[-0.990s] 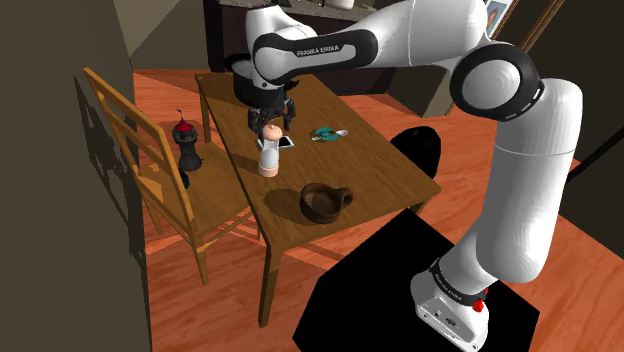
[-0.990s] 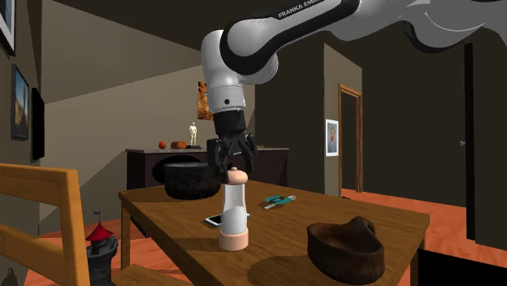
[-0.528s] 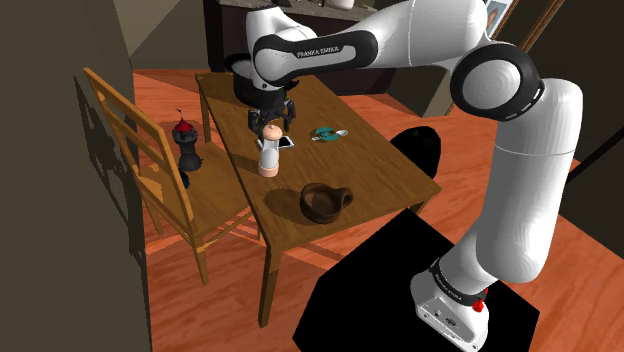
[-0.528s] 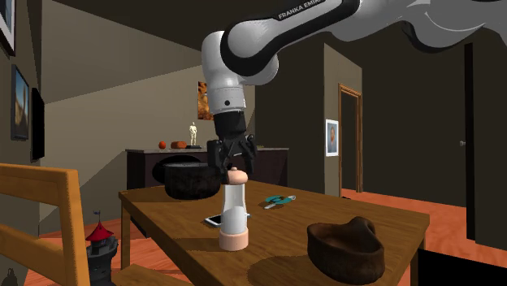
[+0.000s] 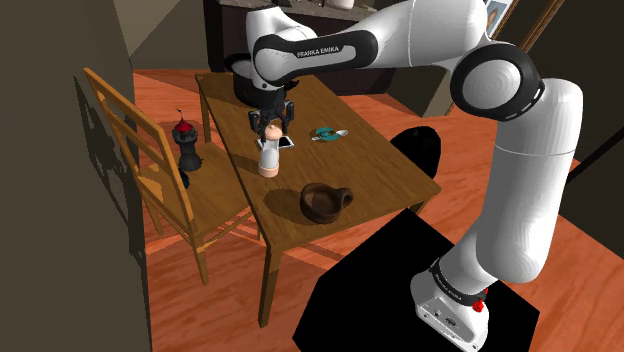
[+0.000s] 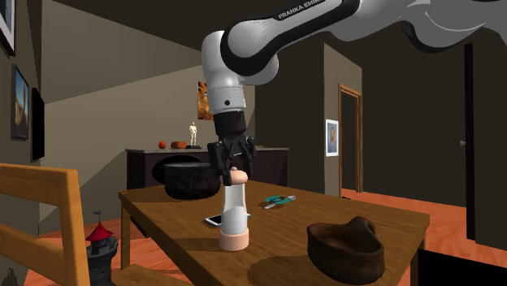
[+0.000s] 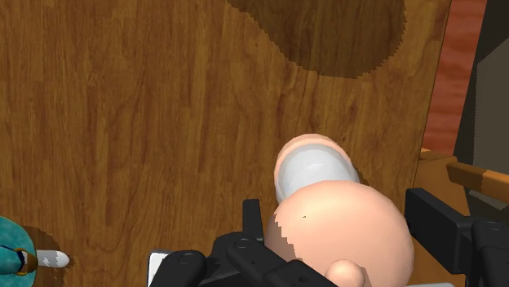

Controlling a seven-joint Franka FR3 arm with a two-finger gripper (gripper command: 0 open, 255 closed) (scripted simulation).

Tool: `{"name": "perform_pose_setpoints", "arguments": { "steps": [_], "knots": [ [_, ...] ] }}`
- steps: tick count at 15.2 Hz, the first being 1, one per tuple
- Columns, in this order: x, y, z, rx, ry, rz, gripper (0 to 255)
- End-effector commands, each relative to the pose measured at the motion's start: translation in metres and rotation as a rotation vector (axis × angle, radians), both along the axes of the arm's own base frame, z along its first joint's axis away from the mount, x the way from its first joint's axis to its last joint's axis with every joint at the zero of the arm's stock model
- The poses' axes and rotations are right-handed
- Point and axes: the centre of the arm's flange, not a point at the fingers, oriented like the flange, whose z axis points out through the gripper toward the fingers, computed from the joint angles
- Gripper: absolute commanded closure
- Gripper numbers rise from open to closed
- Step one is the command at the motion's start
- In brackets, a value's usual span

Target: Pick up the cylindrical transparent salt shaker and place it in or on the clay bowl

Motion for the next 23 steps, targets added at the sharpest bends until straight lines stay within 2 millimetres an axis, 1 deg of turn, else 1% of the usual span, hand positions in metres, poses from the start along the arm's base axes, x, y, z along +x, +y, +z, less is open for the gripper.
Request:
{"name": "perform_pose_setpoints", "arguments": {
  "steps": [1, 2, 23],
  "knots": [
    [0.000, 0.000, 0.000, 0.000, 0.001, 0.000, 255],
    [0.000, 0.000, -0.001, 0.000, 0.001, 0.000, 255],
    [0.000, 0.000, 0.110, 0.000, 0.001, 0.000, 255]
  ]
}}
